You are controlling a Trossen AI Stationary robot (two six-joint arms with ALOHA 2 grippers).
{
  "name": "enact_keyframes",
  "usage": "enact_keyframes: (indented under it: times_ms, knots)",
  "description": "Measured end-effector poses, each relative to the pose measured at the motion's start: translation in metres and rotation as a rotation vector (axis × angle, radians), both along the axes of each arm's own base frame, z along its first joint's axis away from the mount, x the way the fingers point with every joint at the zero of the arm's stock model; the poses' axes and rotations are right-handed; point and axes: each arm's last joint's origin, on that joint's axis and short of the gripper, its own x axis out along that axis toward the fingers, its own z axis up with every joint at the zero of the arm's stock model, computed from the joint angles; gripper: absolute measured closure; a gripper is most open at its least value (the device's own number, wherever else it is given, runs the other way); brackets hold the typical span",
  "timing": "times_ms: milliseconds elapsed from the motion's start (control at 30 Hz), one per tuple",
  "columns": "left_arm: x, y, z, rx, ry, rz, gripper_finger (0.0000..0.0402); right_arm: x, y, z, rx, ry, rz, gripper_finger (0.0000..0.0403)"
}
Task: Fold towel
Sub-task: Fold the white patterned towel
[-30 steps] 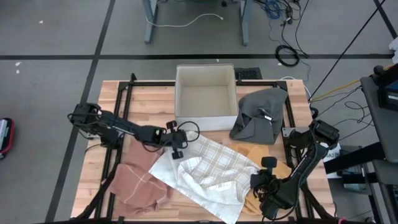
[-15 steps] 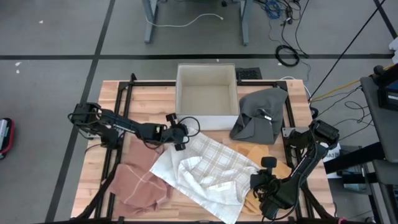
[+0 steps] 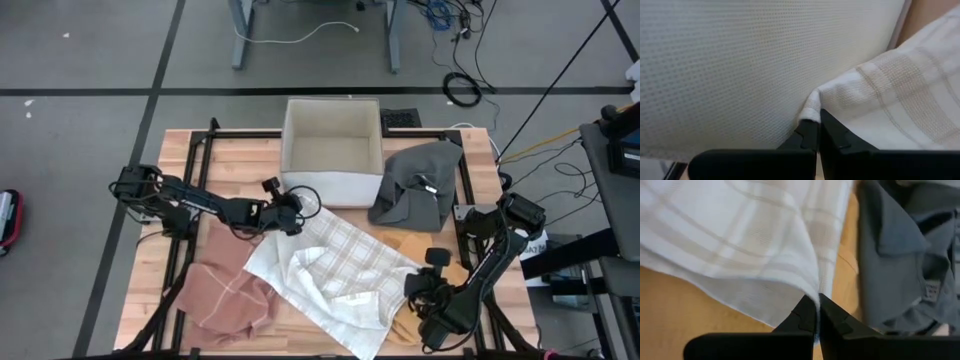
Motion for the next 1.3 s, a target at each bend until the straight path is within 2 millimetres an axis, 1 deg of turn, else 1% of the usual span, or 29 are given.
enact_keyframes:
  times_ms: [200,333,400,467,567,700,833,933,1033,1133,1233,1300]
  knots:
    - [-0.009,0.002,-0.007,-0.036,0.077,0.053,0.0401,-0.008,-0.004,0.003,-0.033,0.048,-0.096,0.0403]
    - [-0.012,0.001,-0.009,-0.064,0.095,0.057,0.0400,-0.010,-0.003,0.003,-0.022,0.057,-0.115,0.0403]
    - [-0.011,0.000,-0.009,-0.066,0.091,0.051,0.0394,-0.009,-0.003,0.002,-0.009,0.063,-0.117,0.0402]
    - [-0.012,-0.001,-0.009,-0.065,0.093,0.050,0.0378,-0.009,-0.002,0.002,0.006,0.070,-0.112,0.0396]
    - [-0.013,-0.002,-0.010,-0.062,0.106,0.045,0.0350,-0.011,0.002,0.001,0.031,0.093,-0.093,0.0373]
    - [-0.012,-0.008,-0.009,-0.023,0.111,0.016,0.0314,-0.016,0.003,0.002,0.012,0.093,-0.096,0.0319]
    - [-0.013,-0.017,-0.001,0.024,0.083,-0.007,0.0296,-0.023,0.004,0.005,0.002,0.115,-0.144,0.0266]
    - [-0.014,-0.025,0.011,0.057,0.053,-0.012,0.0294,-0.024,0.012,0.014,0.028,0.079,-0.140,0.0244]
    - [-0.017,-0.036,0.026,0.091,0.023,-0.024,0.0294,-0.024,0.019,0.026,0.056,0.037,-0.149,0.0238]
    - [-0.023,-0.045,0.037,0.113,-0.003,-0.041,0.0294,-0.022,0.029,0.034,0.106,-0.060,-0.114,0.0238]
    - [-0.030,-0.047,0.041,0.114,0.026,-0.057,0.0294,-0.016,0.040,0.037,0.176,-0.175,-0.031,0.0242]
    - [-0.031,-0.048,0.041,0.064,0.028,-0.079,0.0293,-0.011,0.047,0.036,0.217,-0.236,0.025,0.0246]
